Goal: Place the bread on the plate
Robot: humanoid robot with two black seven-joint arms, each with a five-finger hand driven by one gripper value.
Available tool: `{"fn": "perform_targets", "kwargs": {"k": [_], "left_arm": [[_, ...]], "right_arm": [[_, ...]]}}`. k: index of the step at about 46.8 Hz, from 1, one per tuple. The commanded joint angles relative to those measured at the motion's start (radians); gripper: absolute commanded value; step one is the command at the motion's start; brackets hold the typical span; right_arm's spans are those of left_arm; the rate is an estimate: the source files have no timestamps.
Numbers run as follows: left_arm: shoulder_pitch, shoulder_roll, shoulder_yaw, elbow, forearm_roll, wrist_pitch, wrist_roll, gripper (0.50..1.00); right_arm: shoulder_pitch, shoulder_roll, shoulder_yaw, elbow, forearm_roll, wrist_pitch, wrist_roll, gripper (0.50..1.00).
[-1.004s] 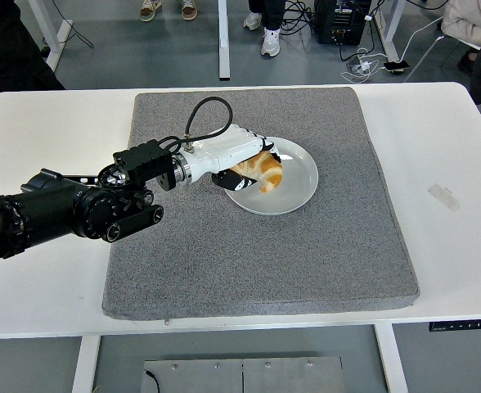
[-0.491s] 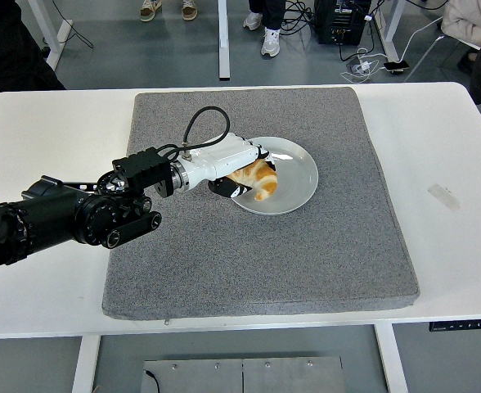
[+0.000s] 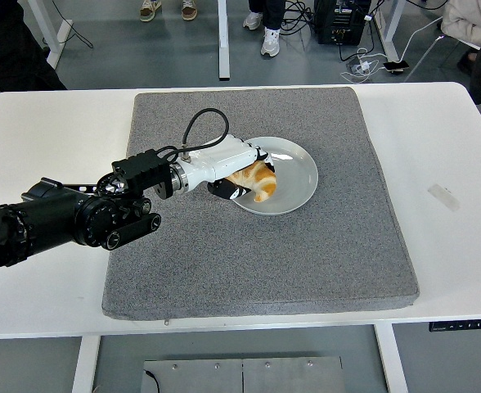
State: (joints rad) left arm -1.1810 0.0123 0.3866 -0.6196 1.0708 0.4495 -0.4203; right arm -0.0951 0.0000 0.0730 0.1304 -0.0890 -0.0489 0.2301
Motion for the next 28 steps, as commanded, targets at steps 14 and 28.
{"fn": "perform_targets", "kwargs": {"k": [14, 28], "left_arm": [[0.007, 0.0, 0.015, -0.002, 0.0, -0.008, 0.0, 0.937], [-0.04, 0.005, 0.009, -0.017, -0.009, -0.029, -0.015, 0.952]], "right_arm": [[0.0, 0.0, 0.001, 0.0, 0.0, 0.0, 0.0, 1.0], [0.0, 0.0, -0.001, 0.0, 0.0, 0.0, 0.0, 1.0]]}}
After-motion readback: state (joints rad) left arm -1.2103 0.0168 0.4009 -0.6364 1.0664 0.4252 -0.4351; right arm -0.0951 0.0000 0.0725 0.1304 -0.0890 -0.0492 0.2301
